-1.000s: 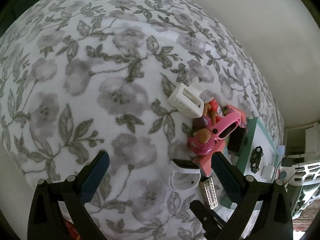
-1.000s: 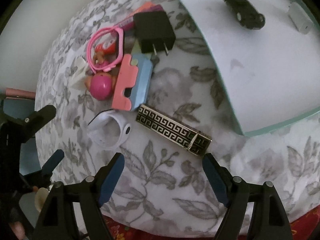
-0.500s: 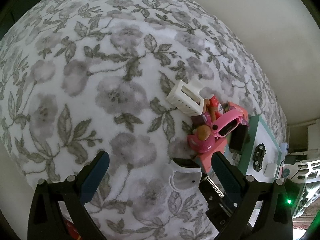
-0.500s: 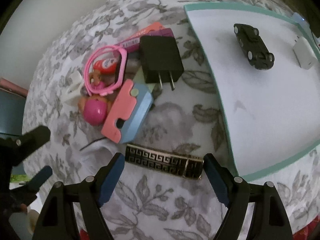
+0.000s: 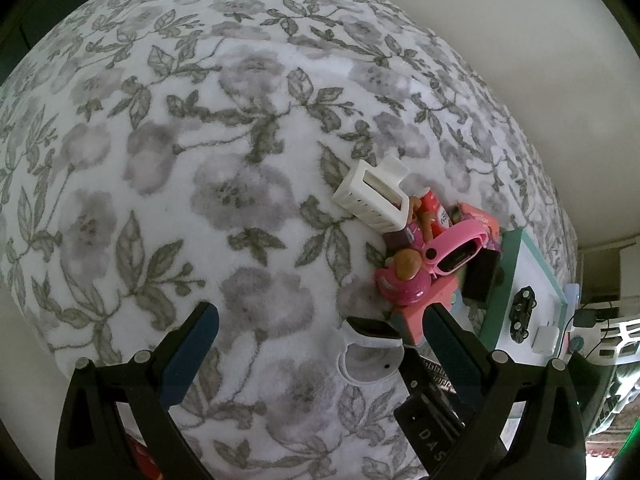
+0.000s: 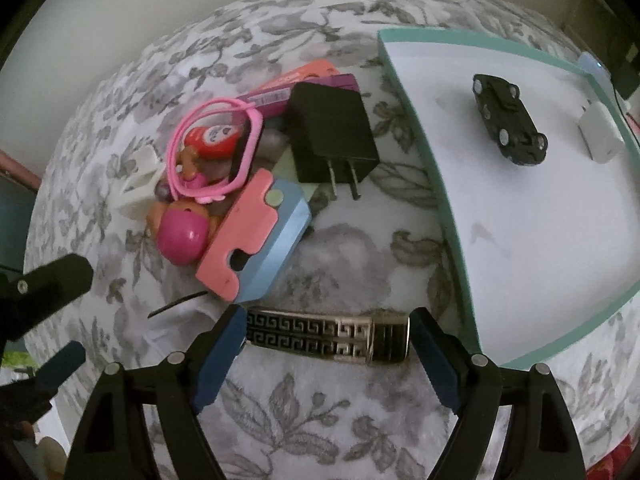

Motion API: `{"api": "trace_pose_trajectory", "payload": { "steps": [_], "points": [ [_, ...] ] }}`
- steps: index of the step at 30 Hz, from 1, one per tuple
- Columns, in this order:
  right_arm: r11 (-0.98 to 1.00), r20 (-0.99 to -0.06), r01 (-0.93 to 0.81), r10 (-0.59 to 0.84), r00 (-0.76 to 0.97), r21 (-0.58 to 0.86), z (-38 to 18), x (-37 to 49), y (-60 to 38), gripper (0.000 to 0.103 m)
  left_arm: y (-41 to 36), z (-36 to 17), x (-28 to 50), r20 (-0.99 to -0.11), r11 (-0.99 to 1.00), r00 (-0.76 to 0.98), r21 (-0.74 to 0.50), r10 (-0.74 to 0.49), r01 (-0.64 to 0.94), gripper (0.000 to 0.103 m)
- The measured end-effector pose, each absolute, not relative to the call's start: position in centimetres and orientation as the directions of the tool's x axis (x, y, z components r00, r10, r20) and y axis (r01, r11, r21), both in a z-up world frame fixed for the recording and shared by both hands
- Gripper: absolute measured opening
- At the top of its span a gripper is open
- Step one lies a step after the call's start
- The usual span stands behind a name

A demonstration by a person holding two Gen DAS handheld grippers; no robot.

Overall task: Organize rigid objects
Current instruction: 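Close the right gripper on the black-and-gold bracelet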

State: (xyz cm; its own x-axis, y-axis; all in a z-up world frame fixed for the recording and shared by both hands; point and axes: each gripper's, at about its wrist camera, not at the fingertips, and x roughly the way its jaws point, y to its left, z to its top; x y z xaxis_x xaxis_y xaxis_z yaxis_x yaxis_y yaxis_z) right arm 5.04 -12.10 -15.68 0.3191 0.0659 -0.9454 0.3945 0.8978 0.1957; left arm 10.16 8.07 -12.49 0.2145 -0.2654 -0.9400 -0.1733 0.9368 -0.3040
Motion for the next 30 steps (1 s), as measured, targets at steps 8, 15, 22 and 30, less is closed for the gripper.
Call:
{"api": "trace_pose_trajectory", "payload": {
  "steps": [8, 15, 22, 30],
  "points": [
    [0.918, -0.950, 0.360, 0.053, 0.307, 0.168, -15.7, 5.4, -11.6, 0.087, 8.0, -12.6, 10.2, -0.942, 0.938, 0.211, -0.299, -0.261, -0.174, 0.102],
    [0.939, -0.952, 0.320, 0.021, 0.305, 0.123, -16.1, 5.6, -10.3, 0.086, 8.1, -12.6, 10.2, -0.942, 0.938, 0.210, -0.300, -0.262, -0.173, 0.102],
    [0.960, -0.951, 0.259, 0.021, 0.309, 0.105, -16.2, 6.0, -9.8, 0.085, 8.1, -12.8, 10.2, -0.944, 0.938, 0.202, -0.296, -0.259, -0.179, 0.102],
    [0.969, -0.951, 0.228, 0.022, 0.308, 0.096, -16.3, 6.5, -9.7, 0.084, 8.1, -13.0, 10.1, -0.948, 0.941, 0.193, -0.289, -0.254, -0.179, 0.102]
  ]
}}
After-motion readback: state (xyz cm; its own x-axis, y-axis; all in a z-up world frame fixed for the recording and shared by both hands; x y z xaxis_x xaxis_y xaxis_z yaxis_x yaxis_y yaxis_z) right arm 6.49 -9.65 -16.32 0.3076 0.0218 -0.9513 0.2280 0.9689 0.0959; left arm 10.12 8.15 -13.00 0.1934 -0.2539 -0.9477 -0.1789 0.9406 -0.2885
